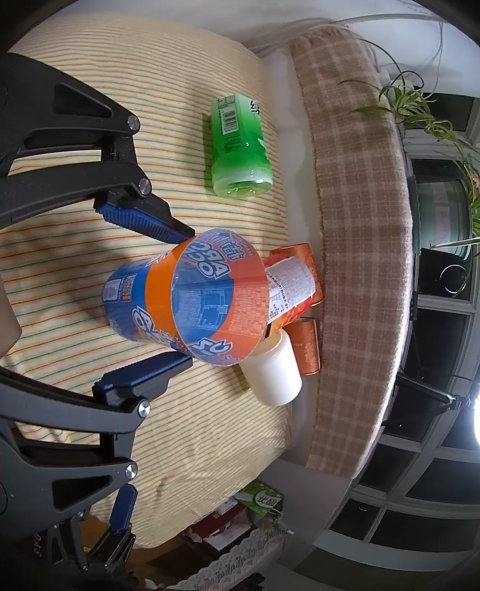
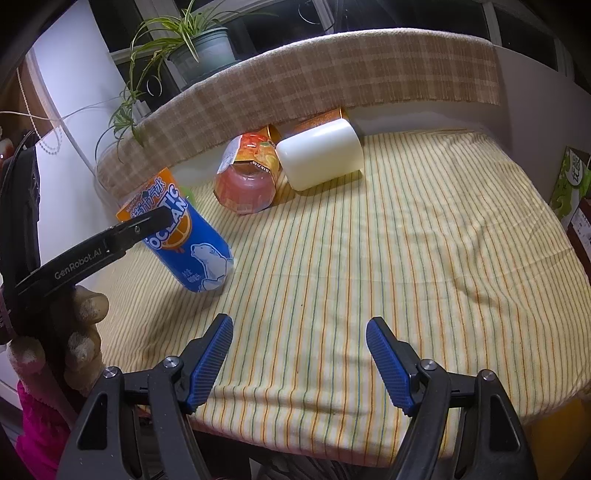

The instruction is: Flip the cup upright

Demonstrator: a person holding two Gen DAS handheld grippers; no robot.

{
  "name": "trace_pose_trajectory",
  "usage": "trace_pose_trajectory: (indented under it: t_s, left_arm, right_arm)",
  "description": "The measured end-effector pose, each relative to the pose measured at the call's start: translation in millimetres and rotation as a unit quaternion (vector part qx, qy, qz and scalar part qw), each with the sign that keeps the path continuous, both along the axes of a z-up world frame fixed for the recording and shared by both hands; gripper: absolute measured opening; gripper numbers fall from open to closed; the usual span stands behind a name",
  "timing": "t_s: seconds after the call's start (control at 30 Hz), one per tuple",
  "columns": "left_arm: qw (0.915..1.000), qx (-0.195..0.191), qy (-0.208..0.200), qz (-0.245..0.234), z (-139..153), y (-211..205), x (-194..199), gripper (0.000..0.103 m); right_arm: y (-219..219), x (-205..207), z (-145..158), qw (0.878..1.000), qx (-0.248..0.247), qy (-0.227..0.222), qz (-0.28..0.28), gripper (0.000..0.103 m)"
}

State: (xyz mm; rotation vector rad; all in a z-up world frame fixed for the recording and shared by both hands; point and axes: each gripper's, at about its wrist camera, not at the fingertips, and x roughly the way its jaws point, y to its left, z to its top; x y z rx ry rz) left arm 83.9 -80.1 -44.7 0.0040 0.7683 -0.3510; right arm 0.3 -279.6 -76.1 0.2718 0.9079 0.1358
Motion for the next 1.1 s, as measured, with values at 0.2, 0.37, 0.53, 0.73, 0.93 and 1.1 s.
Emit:
trace_pose_trajectory:
  t_s: [0.2, 0.37, 0.53, 0.73, 0.93, 1.1]
  left_arm:
    - [1.0000, -0.003, 0.005, -0.004, -1.1, -0.3, -3.6, 0.066]
    - [0.9999, -0.005, 0.010, -0.008, -2.3, 1.6, -3.5, 0.067]
    - [0.9998, -0.008, 0.017, -0.011, -4.2, 2.8, -4.6, 0.071]
    - [0.9996, -0.013, 0.016, -0.021, -3.2, 6.0, -10.6, 0.080]
    - [0.9997, -0.018, 0.012, -0.015, -3.6, 18.6, -23.6, 0.080]
    - [0.9984, -0.027, -0.043, 0.024, 13.3, 37.0, -47.8, 0.080]
  right_arm:
    - [3.1, -1.2, 6.9, 1.000, -0.022, -0.015, -0.004, 0.077]
    - [6.2, -1.5, 12.1, 0.999, -0.036, -0.028, -0.006, 0.077]
    - [10.6, -3.1, 17.9, 0.997, -0.057, -0.042, -0.008, 0.078]
    - [15.3, -3.9, 25.0, 0.995, -0.075, -0.059, -0.011, 0.082]
    - [19.7, -4.4, 33.6, 0.993, -0.088, -0.078, -0.016, 0.085]
    - [24.0, -5.4, 44.1, 0.988, -0.106, -0.107, -0.026, 0.090]
